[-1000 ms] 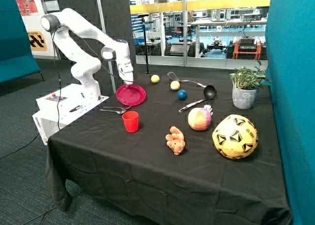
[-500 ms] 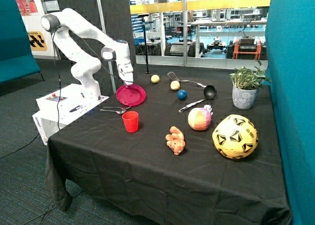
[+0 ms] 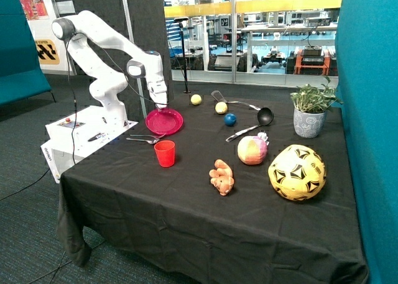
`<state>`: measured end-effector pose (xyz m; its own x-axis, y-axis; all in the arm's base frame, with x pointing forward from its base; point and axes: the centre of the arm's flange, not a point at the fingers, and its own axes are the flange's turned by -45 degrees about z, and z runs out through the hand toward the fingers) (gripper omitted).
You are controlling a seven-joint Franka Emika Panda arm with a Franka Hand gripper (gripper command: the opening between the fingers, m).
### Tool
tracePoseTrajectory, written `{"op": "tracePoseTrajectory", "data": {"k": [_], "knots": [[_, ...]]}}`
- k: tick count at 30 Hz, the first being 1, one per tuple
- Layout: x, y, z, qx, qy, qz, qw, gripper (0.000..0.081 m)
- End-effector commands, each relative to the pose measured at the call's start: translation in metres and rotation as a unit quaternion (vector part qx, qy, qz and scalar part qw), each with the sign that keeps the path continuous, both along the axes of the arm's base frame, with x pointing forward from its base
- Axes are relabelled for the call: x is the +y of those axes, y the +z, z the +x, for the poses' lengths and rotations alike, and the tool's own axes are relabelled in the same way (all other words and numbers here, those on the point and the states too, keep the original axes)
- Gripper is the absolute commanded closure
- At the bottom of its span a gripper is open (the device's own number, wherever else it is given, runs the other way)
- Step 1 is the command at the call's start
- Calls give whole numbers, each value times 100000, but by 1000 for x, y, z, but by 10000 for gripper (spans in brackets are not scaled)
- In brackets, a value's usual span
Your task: Set the table
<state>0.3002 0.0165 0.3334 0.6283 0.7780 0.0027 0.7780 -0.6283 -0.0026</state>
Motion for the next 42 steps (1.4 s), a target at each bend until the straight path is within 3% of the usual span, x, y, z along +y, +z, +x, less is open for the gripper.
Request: {"op": "tracePoseTrajectory", "data": {"k": [1,14,24,42], "knots": [[-2,4,0,-16,-1105,-188,99994,0],[1,0,0,-17,-563,-188,99998,0],[-5,23,1,-12,-2838,-188,99960,25],[-27,34,43,-4,-7288,-189,99734,120]]}}
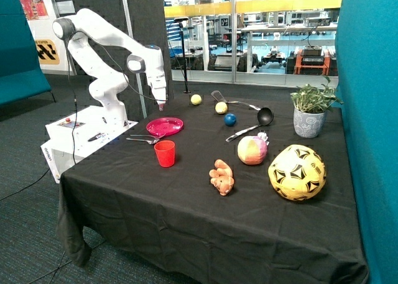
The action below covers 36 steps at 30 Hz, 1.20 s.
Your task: Set the table
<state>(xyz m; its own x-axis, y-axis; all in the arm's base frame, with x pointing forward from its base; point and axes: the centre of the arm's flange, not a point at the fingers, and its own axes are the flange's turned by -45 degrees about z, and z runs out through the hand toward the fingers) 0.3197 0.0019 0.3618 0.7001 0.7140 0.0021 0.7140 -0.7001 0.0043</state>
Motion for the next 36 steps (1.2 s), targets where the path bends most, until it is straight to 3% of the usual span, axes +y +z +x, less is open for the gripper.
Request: {"op": "tracePoseTrajectory", "data": {"k": [1,14,21,30,36], "knots": [[-14,6,26,226,-2813,82,99960,128],[-34,21,54,223,-6422,90,99793,222],[-51,25,72,221,-9244,96,99572,270],[-72,30,91,218,-12081,102,99267,258],[-70,33,94,218,-11800,102,99301,346]]}}
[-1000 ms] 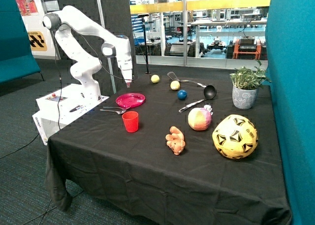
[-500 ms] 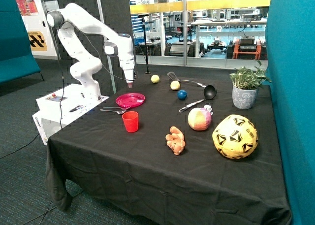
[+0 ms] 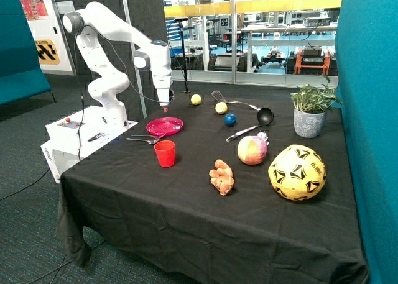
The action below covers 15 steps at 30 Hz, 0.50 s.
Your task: Set the table
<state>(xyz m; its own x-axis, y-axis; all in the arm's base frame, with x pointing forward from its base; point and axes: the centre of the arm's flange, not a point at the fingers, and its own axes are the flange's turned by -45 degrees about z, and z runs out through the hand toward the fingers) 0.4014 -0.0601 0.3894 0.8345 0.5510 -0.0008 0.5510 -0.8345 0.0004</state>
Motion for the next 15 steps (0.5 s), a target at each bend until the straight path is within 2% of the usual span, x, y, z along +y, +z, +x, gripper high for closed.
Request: {"op": "tracePoseTrajectory", "data": {"k": [1,8,15], "knots": [[-7,5,12,-23,-1105,36,99994,367],[-6,1,21,-23,-2320,36,99973,387],[-27,-1,49,-25,-6469,35,99791,380]]}}
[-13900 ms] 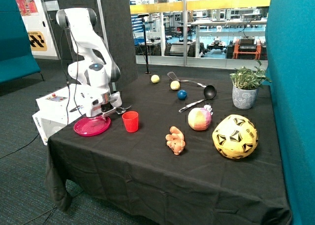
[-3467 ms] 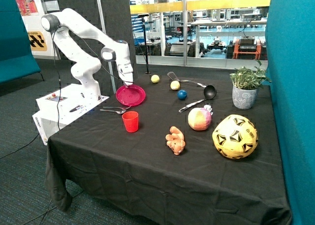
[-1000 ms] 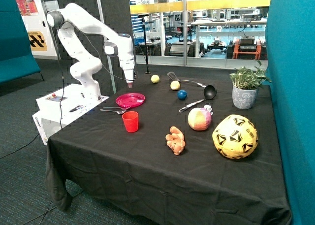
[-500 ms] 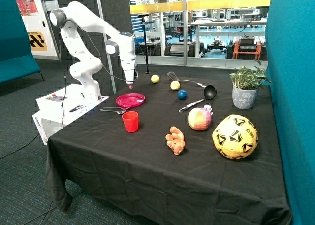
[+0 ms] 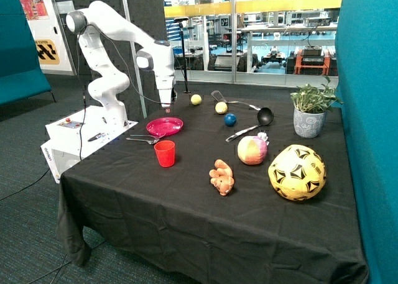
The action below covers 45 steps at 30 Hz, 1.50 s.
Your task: Set the table
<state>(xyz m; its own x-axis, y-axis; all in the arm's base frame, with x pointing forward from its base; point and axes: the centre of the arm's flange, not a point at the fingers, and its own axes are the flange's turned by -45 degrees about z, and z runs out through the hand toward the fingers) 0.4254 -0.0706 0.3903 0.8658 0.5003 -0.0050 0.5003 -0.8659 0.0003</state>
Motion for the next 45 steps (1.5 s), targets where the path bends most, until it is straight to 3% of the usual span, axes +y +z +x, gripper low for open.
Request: {"op": "tracePoseTrajectory", "data": {"k": [1,22,45], "knots": [[-20,-2,29,-212,-4306,129,99907,379],[-73,6,60,-220,-10411,115,99456,361],[-124,19,73,-224,-14668,106,98918,373]]}}
